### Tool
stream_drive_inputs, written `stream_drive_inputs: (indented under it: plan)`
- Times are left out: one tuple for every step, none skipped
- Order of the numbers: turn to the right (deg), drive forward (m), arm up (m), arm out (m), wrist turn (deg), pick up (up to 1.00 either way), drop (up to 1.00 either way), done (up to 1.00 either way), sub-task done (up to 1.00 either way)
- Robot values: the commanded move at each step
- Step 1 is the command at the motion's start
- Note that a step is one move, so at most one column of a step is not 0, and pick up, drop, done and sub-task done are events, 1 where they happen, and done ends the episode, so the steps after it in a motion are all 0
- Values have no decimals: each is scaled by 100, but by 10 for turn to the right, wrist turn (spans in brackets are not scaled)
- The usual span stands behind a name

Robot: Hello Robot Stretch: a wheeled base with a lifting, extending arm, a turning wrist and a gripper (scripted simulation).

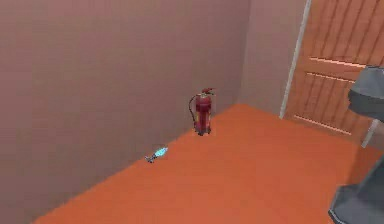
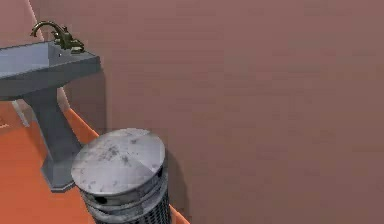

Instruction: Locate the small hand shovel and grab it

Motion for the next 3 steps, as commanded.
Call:
stream_drive_inputs:
  plan:
    - [-240,0,0,0,0,0,0,0,0]
    - [0,90,0,0,0,0,0,0,0]
    - [-450,0,0,0,0,0,0,0,0]
